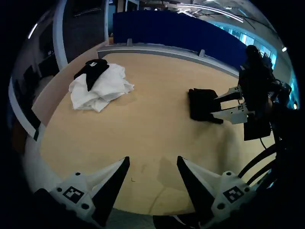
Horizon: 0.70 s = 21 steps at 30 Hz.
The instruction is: Fold towel
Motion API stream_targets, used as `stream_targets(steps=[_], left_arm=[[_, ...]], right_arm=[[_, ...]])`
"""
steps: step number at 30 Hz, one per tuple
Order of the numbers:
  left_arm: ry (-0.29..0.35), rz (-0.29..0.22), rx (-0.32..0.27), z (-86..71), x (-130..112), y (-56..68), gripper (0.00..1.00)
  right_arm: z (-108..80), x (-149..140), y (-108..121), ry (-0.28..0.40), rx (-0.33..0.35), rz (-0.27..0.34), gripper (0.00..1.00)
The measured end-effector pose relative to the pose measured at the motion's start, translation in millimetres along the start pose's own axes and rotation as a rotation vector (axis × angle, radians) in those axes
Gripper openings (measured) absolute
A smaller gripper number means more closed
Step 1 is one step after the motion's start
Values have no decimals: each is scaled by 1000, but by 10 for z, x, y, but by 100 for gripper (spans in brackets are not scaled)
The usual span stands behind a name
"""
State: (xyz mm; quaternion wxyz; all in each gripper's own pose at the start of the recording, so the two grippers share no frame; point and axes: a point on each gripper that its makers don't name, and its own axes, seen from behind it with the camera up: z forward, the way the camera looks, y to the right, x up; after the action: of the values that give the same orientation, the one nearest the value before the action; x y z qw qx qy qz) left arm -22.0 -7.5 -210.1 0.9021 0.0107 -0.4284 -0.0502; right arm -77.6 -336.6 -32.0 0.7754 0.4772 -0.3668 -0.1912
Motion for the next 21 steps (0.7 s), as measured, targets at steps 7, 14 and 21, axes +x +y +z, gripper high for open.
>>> stream_targets(steps=[7, 14, 21], left_arm=[[3, 6, -5, -29, 38, 25, 92], [5, 11, -9, -23, 47, 61, 92], [4, 14, -12, -27, 56, 96, 92]], right_arm=[[-226, -358, 127, -33, -57, 51, 92], [-357, -770, 211, -86, -97, 96, 92], [-300, -864, 237, -93, -108, 128, 92]])
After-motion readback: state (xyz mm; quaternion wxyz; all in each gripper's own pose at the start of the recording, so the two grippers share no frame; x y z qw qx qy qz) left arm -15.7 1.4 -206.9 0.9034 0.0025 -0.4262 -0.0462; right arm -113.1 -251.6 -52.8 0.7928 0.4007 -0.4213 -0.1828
